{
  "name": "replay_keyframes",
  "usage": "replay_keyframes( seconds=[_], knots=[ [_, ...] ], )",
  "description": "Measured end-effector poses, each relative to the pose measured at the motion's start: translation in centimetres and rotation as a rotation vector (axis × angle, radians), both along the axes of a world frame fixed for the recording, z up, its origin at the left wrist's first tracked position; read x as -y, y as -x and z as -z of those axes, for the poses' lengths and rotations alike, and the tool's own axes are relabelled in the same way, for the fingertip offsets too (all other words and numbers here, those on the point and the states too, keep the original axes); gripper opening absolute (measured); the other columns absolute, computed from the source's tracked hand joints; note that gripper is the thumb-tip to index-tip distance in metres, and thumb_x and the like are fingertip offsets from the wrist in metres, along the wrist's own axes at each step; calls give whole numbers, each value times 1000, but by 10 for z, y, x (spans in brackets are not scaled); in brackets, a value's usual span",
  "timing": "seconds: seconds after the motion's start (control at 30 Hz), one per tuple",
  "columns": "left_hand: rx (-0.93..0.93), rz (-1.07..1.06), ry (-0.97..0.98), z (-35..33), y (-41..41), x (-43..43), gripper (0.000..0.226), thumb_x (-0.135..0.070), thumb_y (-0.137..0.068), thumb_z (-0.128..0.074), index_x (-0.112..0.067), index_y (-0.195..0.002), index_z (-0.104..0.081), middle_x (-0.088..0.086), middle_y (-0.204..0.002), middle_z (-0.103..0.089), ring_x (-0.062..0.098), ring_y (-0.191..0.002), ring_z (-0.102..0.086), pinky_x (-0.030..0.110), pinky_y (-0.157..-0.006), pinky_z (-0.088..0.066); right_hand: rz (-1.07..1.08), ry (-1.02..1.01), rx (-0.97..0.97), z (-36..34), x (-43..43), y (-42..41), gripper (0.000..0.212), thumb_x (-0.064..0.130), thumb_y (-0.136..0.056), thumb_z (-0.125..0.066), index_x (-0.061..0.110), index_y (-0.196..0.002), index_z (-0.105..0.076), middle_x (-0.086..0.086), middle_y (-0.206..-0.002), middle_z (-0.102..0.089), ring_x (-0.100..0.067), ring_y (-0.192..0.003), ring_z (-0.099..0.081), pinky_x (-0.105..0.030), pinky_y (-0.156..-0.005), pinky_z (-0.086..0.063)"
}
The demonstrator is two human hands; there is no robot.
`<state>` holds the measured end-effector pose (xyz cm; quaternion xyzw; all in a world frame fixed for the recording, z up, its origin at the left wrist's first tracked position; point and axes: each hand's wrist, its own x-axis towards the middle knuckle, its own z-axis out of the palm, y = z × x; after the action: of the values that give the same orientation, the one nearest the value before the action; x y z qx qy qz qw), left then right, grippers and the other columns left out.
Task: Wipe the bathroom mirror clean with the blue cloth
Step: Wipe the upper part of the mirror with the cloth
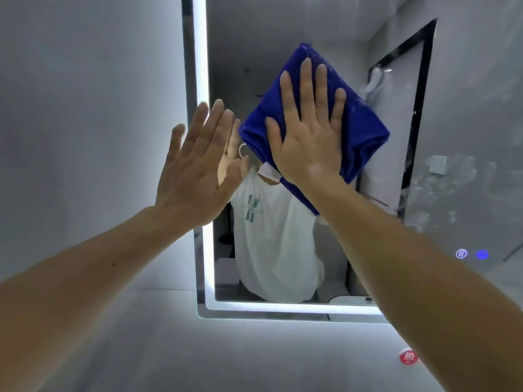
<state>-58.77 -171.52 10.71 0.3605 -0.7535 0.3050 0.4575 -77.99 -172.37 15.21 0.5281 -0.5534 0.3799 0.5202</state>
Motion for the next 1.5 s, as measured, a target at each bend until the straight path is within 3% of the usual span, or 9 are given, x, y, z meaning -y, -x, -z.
replay_keyframes(
  seconds=[0.3, 0.47, 0.63, 0.73, 0.87, 1.03, 1.2, 1.33, 1.5],
  knots=[
    [40, 54, 62, 38, 37, 3, 62, -44, -104, -24, -12, -157, -18, 5, -165, -10, 22, -153, -4, 42, -124, 1, -66, -171, -134, 164, -9, 9, 61, 49, -101, -28, 20, -154, -16, -9, -161, -5, -30, -149, -7, -50, -118, 6],
    [25, 141, 88, 47, 53, -4, 60, -35, -102, -29, -11, -155, -15, 5, -164, -9, 25, -153, -5, 42, -123, 2, -4, -284, -228, 250, -17, 35, 53, 46, -102, -27, 19, -147, -34, -9, -154, -33, -30, -142, -21, -50, -119, 1],
    [16, 184, 27, 48, 60, -12, 62, -39, -100, -24, -9, -154, -20, 7, -164, -11, 25, -153, -5, 45, -124, -1, 81, -407, -503, 296, -32, 82, 49, 41, -103, -26, 22, -147, -34, -3, -153, -31, -28, -141, -26, -50, -119, 2],
    [23, 185, 32, 46, 64, -14, 62, -39, -100, -24, -8, -154, -21, 7, -164, -11, 25, -152, -6, 46, -124, -1, 56, -406, -664, 285, -38, 111, 49, 38, -106, -15, 22, -151, -26, -1, -158, -19, -27, -145, -16, -48, -119, -2],
    [44, 148, 64, 43, 77, -9, 62, -37, -101, -28, -11, -155, -16, 6, -165, -7, 23, -153, -2, 43, -123, 3, 13, -348, -657, 231, -45, 126, 50, 40, -105, -18, 22, -151, -23, -3, -159, -13, -26, -148, -8, -48, -119, 0],
    [71, 91, 99, 30, 93, -4, 65, -37, -102, -32, -11, -158, -11, 3, -166, -1, 19, -153, 4, 41, -124, 3, -17, -256, -466, 127, -47, 131, 55, 44, -103, -25, 20, -152, -18, -7, -160, -11, -27, -149, -4, -49, -119, 1],
    [61, 52, 153, 14, 98, -1, 69, -39, -103, -36, -12, -158, -5, 5, -166, 2, 20, -153, 5, 46, -124, -3, 56, -126, -154, 31, -35, 112, 59, 48, -103, -15, 19, -155, -13, -9, -162, -7, -27, -149, -2, -50, -119, 0],
    [15, 63, 180, 7, 99, 4, 73, -37, -102, -39, -15, -157, 3, 5, -166, 2, 20, -153, 5, 46, -124, -5, 30, -42, 33, 45, -30, 96, 61, 47, -103, -19, 13, -154, -16, -12, -162, -10, -28, -149, -5, -51, -119, -2],
    [27, 51, 218, 9, 99, 27, 75, -40, -100, -39, -17, -158, 1, 1, -167, 4, 21, -153, 2, 46, -123, -4, -20, -193, -69, 137, -34, 91, 67, 49, -99, -29, 11, -153, -19, -13, -160, -9, -32, -148, -9, -51, -118, 3]
  ],
)
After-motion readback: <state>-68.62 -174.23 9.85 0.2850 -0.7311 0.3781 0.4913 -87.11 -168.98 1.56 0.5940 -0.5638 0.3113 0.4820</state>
